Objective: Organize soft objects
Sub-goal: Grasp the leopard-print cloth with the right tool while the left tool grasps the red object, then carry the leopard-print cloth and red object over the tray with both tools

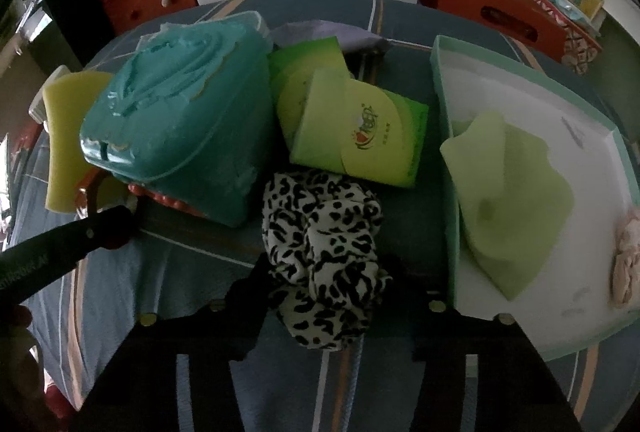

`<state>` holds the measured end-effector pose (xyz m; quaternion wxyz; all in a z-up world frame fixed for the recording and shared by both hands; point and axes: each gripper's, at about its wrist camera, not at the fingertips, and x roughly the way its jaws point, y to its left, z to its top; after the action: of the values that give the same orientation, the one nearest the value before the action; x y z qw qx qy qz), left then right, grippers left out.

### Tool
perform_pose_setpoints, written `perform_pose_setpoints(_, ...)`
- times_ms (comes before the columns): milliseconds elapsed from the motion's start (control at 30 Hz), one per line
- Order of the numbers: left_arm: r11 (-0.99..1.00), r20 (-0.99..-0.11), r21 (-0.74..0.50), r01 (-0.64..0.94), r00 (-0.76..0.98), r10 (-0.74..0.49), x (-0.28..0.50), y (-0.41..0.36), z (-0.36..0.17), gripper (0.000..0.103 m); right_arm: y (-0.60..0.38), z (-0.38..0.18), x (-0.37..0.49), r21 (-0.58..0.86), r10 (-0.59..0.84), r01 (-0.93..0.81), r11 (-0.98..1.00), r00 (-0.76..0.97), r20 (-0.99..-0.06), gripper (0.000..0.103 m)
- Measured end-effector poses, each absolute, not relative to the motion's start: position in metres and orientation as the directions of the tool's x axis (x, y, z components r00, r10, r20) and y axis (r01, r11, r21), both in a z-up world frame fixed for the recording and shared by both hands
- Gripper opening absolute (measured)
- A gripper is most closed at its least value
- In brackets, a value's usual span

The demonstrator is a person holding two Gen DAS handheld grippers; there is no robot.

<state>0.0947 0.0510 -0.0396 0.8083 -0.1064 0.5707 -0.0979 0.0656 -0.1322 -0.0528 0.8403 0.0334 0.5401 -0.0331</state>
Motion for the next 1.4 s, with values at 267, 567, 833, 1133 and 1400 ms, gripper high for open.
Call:
perform_pose_setpoints(267, 0.950, -0.894, -0.306, 0.052, 0.328, -0.306, 0.092, 0.050, -0.036, 0.015, -0.141, -0.047, 0.066, 0.047, -0.002, 0.105, 0.993, 0.425, -0.905, 0.036)
perform_pose_setpoints(567, 0.940, -0.872, -0.336, 0.054, 0.360, -0.332, 0.083, 0.061, -0.022, 0.015, -0.141, -0.032, 0.058, 0.060, -0.002, 0.121, 0.991, 0.459, -0.888, 0.031)
perform_pose_setpoints(833, 0.931, -0.848, -0.360, 0.051, 0.398, -0.350, 0.077, 0.071, -0.006, 0.015, -0.145, 0.000, 0.027, 0.076, -0.013, 0.148, 0.986, 0.526, -0.851, 0.031)
perform_pose_setpoints(1133, 0.918, -0.780, -0.387, 0.082, 0.503, -0.374, 0.061, 0.081, 0.036, 0.015, -0.156, 0.028, 0.014, 0.096, -0.038, 0.190, 0.977, 0.597, -0.801, 0.031)
perform_pose_setpoints(1400, 0.920, -0.727, -0.364, 0.145, 0.573, -0.378, 0.054, 0.065, 0.070, 0.015, -0.194, 0.033, 0.019, 0.094, -0.112, 0.293, 0.951, 0.614, -0.781, 0.031)
